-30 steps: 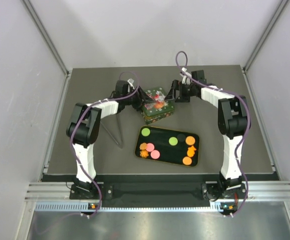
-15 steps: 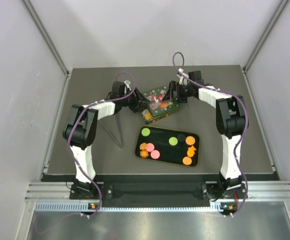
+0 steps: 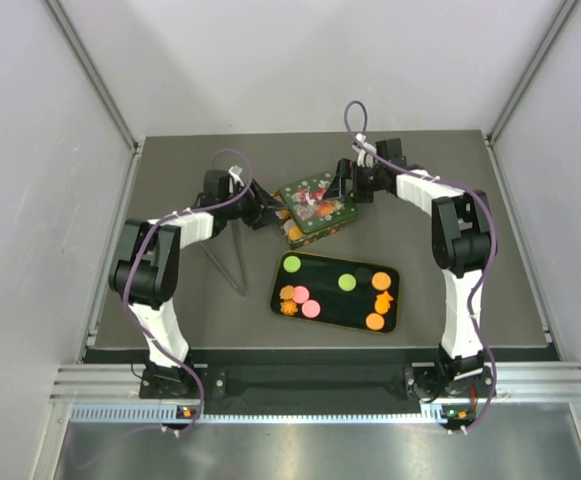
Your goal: Pack the cookies
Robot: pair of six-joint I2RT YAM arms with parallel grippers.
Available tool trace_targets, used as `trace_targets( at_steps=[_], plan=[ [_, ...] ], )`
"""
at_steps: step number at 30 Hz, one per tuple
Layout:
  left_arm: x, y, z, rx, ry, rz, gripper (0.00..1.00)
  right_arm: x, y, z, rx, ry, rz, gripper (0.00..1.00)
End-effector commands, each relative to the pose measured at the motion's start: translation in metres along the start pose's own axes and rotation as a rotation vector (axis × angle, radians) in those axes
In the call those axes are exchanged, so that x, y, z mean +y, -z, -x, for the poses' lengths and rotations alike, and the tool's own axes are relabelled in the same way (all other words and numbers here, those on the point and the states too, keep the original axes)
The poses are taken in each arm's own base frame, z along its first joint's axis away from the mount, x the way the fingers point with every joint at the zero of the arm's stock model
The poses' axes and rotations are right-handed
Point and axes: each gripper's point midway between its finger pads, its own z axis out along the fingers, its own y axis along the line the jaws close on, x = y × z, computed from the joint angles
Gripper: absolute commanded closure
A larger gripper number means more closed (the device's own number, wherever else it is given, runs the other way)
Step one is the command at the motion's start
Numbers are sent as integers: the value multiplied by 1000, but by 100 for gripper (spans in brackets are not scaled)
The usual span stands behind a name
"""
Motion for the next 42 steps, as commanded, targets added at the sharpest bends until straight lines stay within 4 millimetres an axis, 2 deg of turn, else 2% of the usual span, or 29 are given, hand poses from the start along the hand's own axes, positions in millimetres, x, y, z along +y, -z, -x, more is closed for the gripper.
trace_targets(
  at_steps=[1, 2, 6, 8, 9, 11, 12, 22, 23, 27, 31, 32, 42],
  plan=[
    [-17, 19, 7, -44, -26, -69, 44, 20, -5, 20, -40, 62, 54, 3],
    [-22, 21, 7, -40, -34, -98, 44, 19, -6, 19, -38, 59, 53, 3],
    [-16, 26, 9, -52, -17, -87, 47, 18, -8, 19, -29, 51, 55, 4],
    [-12, 29, 12, -69, -19, -64, 51, 18, -9, 18, -27, 55, 54, 4],
    [0, 30, 13, -74, 10, -8, 55, 19, -9, 19, -28, 55, 54, 4],
    [-1, 30, 19, -88, -2, 12, 59, 21, -10, 19, -26, 58, 56, 5],
    [7, 31, 22, -108, 21, 64, 62, 23, -12, 19, -25, 66, 55, 5],
    [25, 32, 52, -248, 126, 221, 64, 33, -30, 14, 12, 103, 32, 5],
    [33, 31, 49, -242, 152, 252, 65, 36, -31, 17, 9, 110, 33, 5],
    [42, 24, 53, -254, 205, 288, 71, 41, -38, 13, 24, 113, 35, 5],
    [42, 18, 56, -280, 236, 318, 74, 45, -43, 8, 38, 115, 26, 6],
    [47, 19, 55, -286, 246, 353, 75, 46, -44, 7, 41, 121, 26, 5],
    [53, 13, 55, -319, 307, 445, 96, 49, -49, 1, 54, 134, -3, 6]
  ],
)
